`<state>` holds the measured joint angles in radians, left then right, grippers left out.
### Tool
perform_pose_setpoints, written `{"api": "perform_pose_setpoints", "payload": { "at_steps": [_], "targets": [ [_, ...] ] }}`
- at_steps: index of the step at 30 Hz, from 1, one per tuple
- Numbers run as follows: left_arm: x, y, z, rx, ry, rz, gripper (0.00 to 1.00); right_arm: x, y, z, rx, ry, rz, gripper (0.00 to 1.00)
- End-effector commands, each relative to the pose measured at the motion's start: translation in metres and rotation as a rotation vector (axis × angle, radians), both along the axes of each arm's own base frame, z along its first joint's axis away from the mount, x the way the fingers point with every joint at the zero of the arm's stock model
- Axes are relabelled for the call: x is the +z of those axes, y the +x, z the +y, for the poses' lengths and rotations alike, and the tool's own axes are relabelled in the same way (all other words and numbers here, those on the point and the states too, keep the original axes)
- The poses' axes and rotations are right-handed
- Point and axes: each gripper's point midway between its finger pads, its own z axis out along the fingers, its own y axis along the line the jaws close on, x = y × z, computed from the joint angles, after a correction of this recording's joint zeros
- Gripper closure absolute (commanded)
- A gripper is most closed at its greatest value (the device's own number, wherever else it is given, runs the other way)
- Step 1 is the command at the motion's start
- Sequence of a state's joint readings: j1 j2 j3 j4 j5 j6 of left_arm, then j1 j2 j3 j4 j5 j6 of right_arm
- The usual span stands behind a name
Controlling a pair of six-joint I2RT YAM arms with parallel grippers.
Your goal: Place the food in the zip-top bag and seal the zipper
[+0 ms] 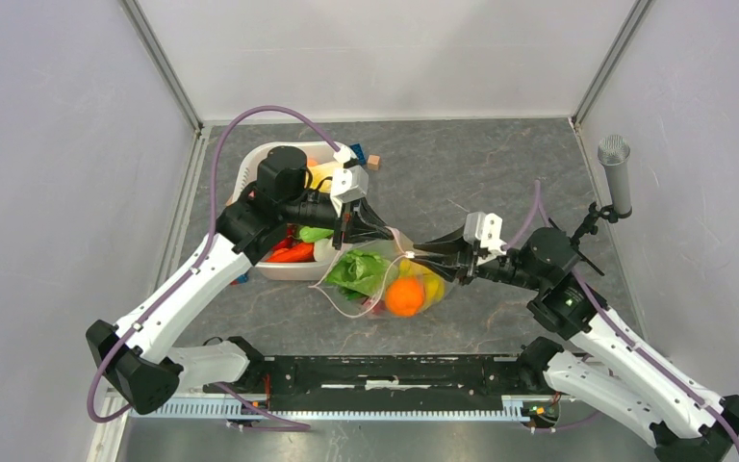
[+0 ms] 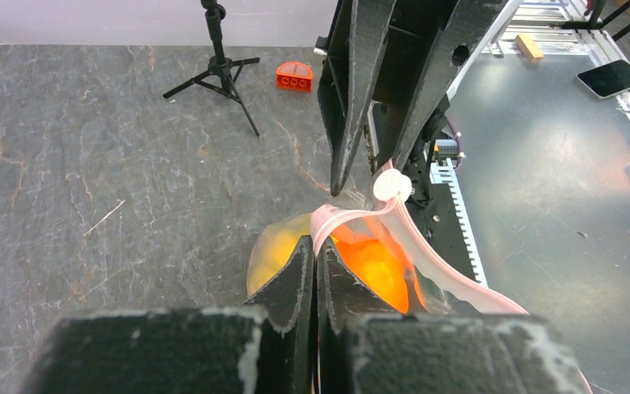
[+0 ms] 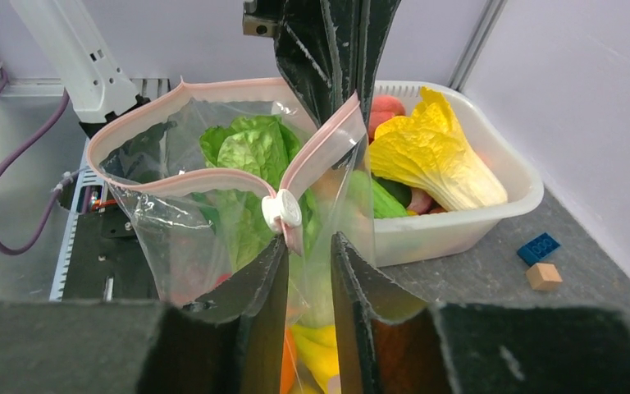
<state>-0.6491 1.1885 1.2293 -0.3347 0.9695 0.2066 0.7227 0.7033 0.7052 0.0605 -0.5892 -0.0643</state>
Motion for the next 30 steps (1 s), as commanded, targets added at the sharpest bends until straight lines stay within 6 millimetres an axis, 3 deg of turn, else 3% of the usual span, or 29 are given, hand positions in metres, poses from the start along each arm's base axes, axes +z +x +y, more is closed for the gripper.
{"api": "perform_pose_setpoints", "payload": {
  "at_steps": [1, 10, 14, 20, 21, 23, 25, 26, 29, 30],
  "targets": [
    [0.015, 0.001, -0.001, 0.002, -0.045, -0.03, 0.98, 0.037, 0.001, -0.006, -0.034, 0.082, -0.099, 0.71],
    [0.015, 0.003, -0.002, 0.007, -0.047, -0.03, 0.98, 0.029, 0.0, -0.003, -0.013, 0.05, -0.091, 0.87],
    [0.011, 0.005, -0.004, 0.006, -0.039, -0.016, 0.98, 0.036, 0.001, -0.006, -0.033, 0.077, -0.097, 1.0],
    [0.0, 0.01, -0.003, 0.038, -0.004, 0.015, 0.94, 0.045, 0.003, -0.011, -0.072, 0.119, -0.1, 1.0],
    [-0.001, 0.011, -0.003, 0.043, 0.0, 0.017, 0.92, 0.045, 0.004, -0.012, -0.078, 0.122, -0.095, 1.0],
    [-0.004, 0.015, -0.002, 0.071, 0.013, 0.026, 0.73, 0.047, 0.008, -0.014, -0.106, 0.132, -0.086, 1.0],
    [-0.006, 0.018, -0.002, 0.09, 0.025, 0.029, 0.62, 0.046, 0.016, -0.018, -0.158, 0.137, -0.065, 1.0],
    [-0.007, 0.019, -0.001, 0.1, 0.03, 0.029, 0.51, 0.045, 0.021, -0.02, -0.188, 0.135, -0.054, 1.0],
    [-0.003, 0.021, 0.0, 0.115, 0.03, 0.019, 0.42, 0.039, 0.03, -0.024, -0.245, 0.122, -0.019, 1.0],
    [0.001, 0.021, 0.001, 0.122, 0.026, 0.011, 0.3, 0.037, 0.033, -0.024, -0.259, 0.119, -0.01, 1.0]
  ]
}}
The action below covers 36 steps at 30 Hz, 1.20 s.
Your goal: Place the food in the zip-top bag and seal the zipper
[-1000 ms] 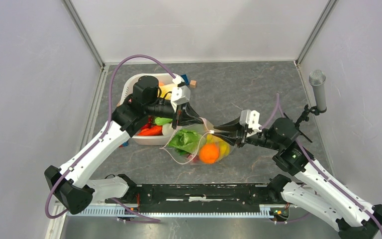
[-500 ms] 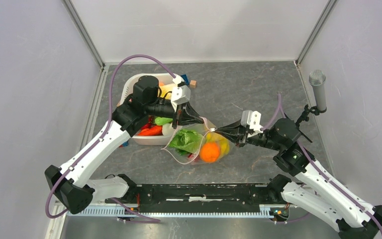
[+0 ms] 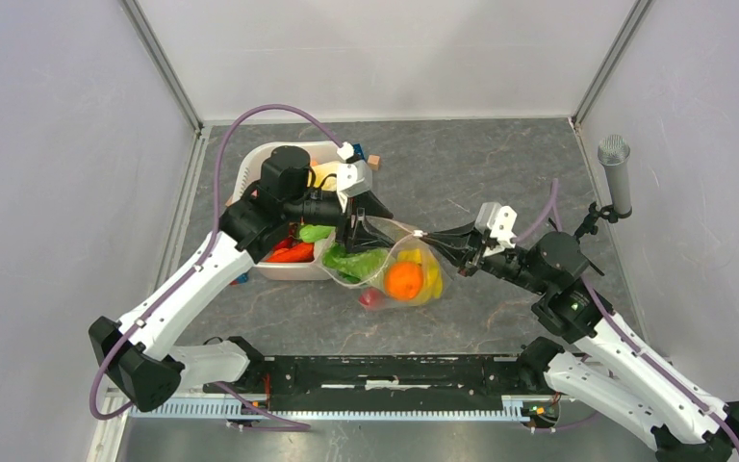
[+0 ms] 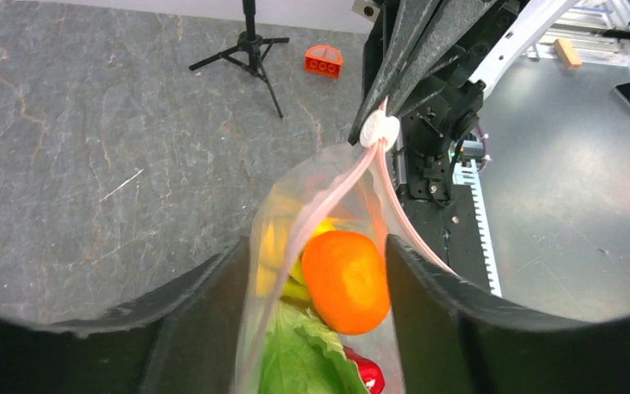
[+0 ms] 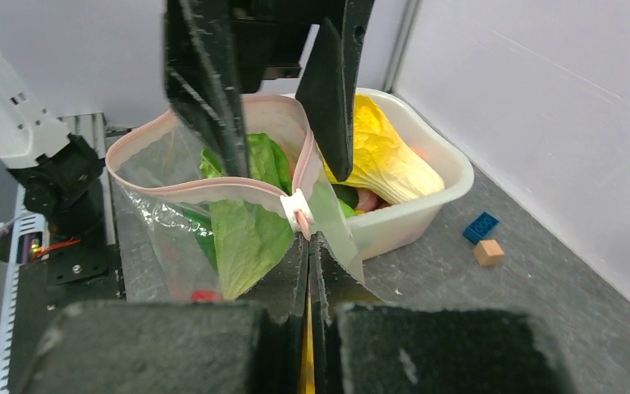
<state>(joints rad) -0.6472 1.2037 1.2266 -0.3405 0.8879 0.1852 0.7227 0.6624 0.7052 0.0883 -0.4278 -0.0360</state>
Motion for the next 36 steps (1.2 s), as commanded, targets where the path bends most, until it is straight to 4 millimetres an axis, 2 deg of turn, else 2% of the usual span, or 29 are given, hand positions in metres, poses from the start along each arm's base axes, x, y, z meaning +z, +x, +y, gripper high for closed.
{"api": "perform_pose_setpoints", "payload": {
  "at_steps": [1, 4, 8, 15, 18, 20, 24, 28, 36],
  "targets": [
    [0.014, 0.007, 0.002, 0.052, -0.01, -0.027, 0.26, 0.017, 0.016, -0.009, -0.106, 0.053, 0.009, 1.0],
    [0.029, 0.011, 0.007, 0.092, -0.026, -0.079, 0.12, 0.014, 0.019, -0.008, -0.117, 0.05, 0.019, 1.0],
    [0.044, 0.004, 0.011, 0.07, -0.028, -0.115, 0.01, 0.014, 0.023, -0.008, -0.133, 0.046, 0.027, 1.0],
    [0.063, 0.004, 0.006, 0.035, -0.02, -0.113, 0.0, 0.016, 0.025, -0.006, -0.13, 0.044, 0.027, 1.0],
    [0.061, -0.002, -0.007, -0.016, -0.001, -0.103, 0.0, 0.02, 0.022, -0.005, -0.116, 0.053, 0.016, 1.0],
    [0.054, -0.005, -0.018, -0.029, 0.044, -0.115, 0.0, 0.021, 0.019, -0.004, -0.1, 0.057, 0.008, 1.0],
    [0.038, -0.007, -0.036, -0.046, 0.122, -0.124, 0.09, 0.022, 0.018, -0.004, -0.095, 0.057, 0.007, 1.0],
    [0.033, -0.004, -0.042, -0.013, 0.152, -0.15, 0.19, 0.02, 0.018, -0.005, -0.095, 0.053, 0.011, 1.0],
    [0.032, 0.004, -0.04, 0.045, 0.178, -0.192, 0.54, 0.02, 0.017, -0.006, -0.096, 0.055, 0.009, 1.0]
  ]
}}
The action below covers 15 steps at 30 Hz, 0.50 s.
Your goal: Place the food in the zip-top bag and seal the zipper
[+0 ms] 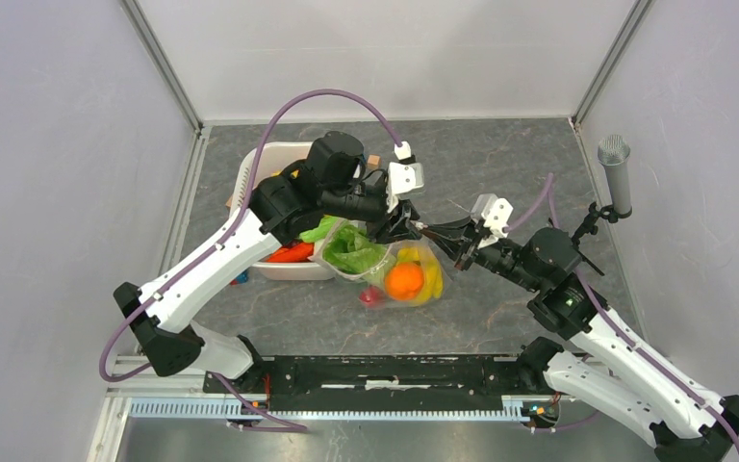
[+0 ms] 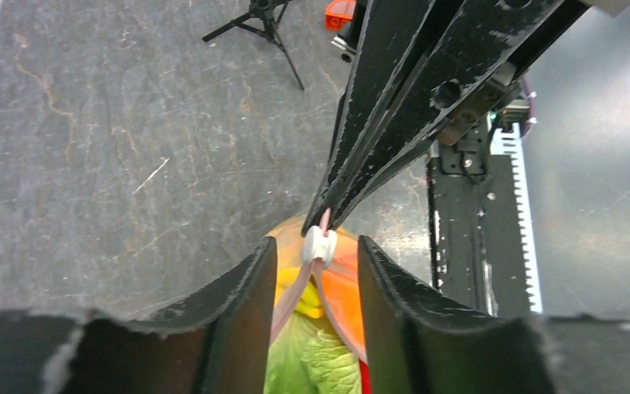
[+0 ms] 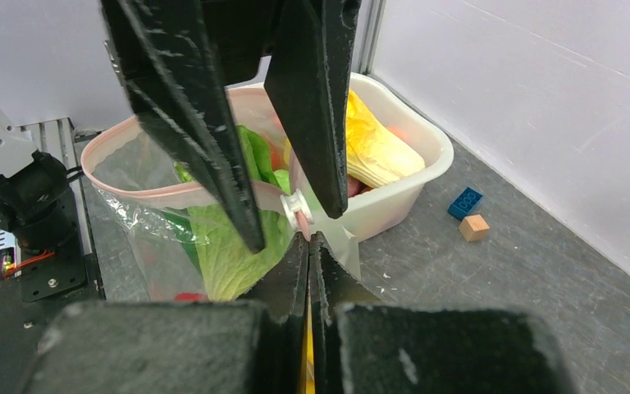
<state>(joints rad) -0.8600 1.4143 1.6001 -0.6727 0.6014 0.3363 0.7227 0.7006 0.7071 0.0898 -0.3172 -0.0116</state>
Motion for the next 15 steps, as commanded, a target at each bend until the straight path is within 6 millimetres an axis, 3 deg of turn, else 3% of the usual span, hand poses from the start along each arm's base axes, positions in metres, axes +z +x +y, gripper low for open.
{"api": "perform_pose_setpoints", "payload": {
  "at_steps": [1, 11, 15],
  "targets": [
    [0.021, 0.007, 0.005, 0.03, -0.021, -0.1, 0.56, 0.027, -0.006, -0.002, 0.01, 0.053, -0.047, 1.0],
    [0.019, 0.008, 0.009, 0.038, -0.011, -0.121, 0.8, 0.021, -0.006, 0.002, 0.029, 0.032, -0.027, 1.0],
    [0.021, 0.007, 0.008, 0.029, -0.017, -0.122, 0.95, 0.017, -0.011, 0.006, 0.069, 0.016, -0.027, 1.0]
  ]
}}
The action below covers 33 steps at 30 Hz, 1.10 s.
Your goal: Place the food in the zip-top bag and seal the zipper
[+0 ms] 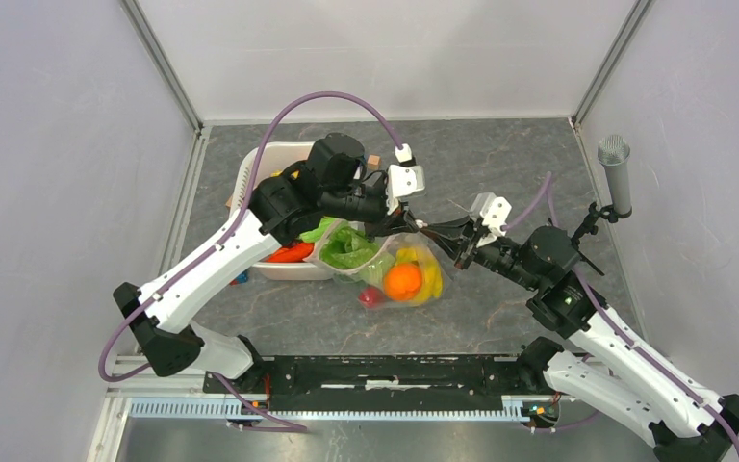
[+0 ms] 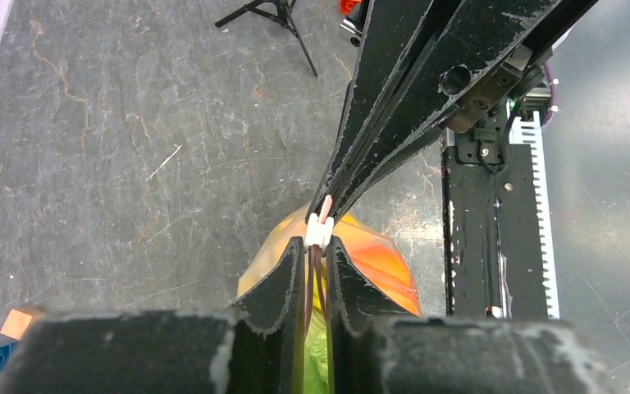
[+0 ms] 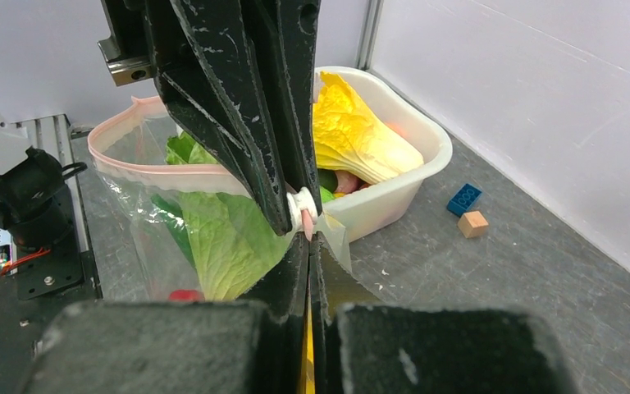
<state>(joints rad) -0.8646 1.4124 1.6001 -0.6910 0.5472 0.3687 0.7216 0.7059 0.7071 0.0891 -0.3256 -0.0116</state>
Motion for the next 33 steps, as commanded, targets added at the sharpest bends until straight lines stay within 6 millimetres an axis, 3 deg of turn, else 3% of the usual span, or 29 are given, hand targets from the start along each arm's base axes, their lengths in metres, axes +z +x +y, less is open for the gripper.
{"api": "perform_pose_setpoints", "payload": {
  "at_steps": [1, 2, 6, 9, 17, 28, 33],
  "targets": [
    [0.025, 0.0, 0.003, -0.006, -0.047, -0.082, 0.97, 0.018, -0.011, 0.006, 0.071, 0.013, -0.036, 1.0],
    [0.024, -0.001, 0.003, -0.011, -0.046, -0.08, 0.98, 0.017, -0.012, 0.006, 0.074, 0.009, -0.039, 0.99],
    [0.025, -0.004, 0.002, -0.029, -0.052, -0.076, 0.98, 0.018, -0.013, 0.005, 0.077, -0.01, -0.067, 0.68],
    [0.031, -0.007, 0.002, -0.041, -0.078, -0.082, 0.98, 0.015, -0.014, 0.005, 0.089, -0.047, -0.091, 0.58],
    [0.048, -0.024, 0.004, -0.105, -0.173, -0.113, 0.98, 0.006, -0.014, 0.004, 0.104, -0.13, -0.13, 0.55],
    [0.04, -0.03, 0.005, -0.136, -0.157, -0.092, 0.98, 0.032, -0.024, 0.015, 0.192, -0.099, -0.177, 0.56],
    [0.04, -0.03, 0.007, -0.131, -0.151, -0.101, 0.98, 0.034, -0.027, 0.018, 0.225, -0.119, -0.181, 0.7]
  ]
}}
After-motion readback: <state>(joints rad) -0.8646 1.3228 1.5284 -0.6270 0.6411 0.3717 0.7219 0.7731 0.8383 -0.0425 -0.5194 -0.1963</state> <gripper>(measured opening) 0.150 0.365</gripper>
